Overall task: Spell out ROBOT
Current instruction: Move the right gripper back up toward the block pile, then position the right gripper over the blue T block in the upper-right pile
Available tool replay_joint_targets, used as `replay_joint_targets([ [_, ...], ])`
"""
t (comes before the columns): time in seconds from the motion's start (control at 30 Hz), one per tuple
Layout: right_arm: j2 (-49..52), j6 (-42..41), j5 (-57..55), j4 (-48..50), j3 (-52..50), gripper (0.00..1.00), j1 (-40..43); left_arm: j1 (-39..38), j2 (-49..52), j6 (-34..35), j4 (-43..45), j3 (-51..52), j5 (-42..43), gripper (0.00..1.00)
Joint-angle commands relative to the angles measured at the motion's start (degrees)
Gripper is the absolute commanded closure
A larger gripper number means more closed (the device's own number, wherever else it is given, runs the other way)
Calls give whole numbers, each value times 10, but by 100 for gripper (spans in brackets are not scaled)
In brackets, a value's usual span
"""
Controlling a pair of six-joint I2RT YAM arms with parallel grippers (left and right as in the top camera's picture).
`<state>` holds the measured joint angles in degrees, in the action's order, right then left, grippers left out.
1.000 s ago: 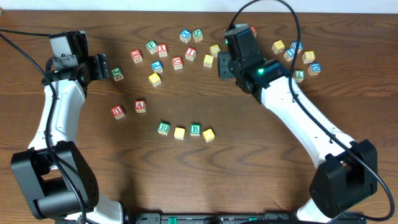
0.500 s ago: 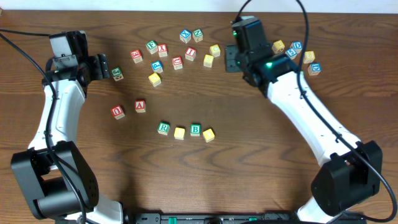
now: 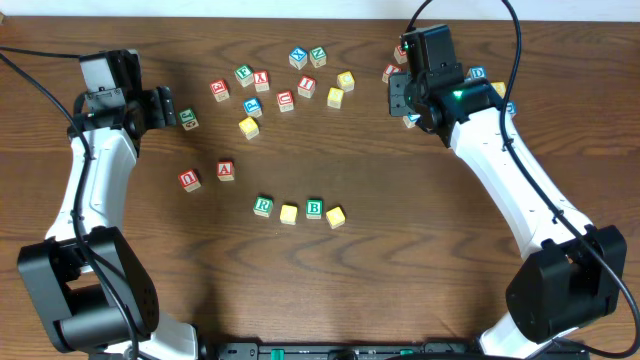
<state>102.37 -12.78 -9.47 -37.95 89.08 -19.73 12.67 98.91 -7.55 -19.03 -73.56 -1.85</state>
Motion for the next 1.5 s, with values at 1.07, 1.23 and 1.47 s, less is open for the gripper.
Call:
replay_joint_targets([
  [1.07, 98, -135, -146, 27, 6, 59, 11, 2, 0, -3, 3, 3, -1, 9],
  [1.23, 98, -183, -191, 21, 6, 59, 9, 2, 0, -3, 3, 3, -1, 9],
  [1.47, 98, -244, -236, -3, 6, 59, 9, 2, 0, -3, 3, 3, -1, 9],
])
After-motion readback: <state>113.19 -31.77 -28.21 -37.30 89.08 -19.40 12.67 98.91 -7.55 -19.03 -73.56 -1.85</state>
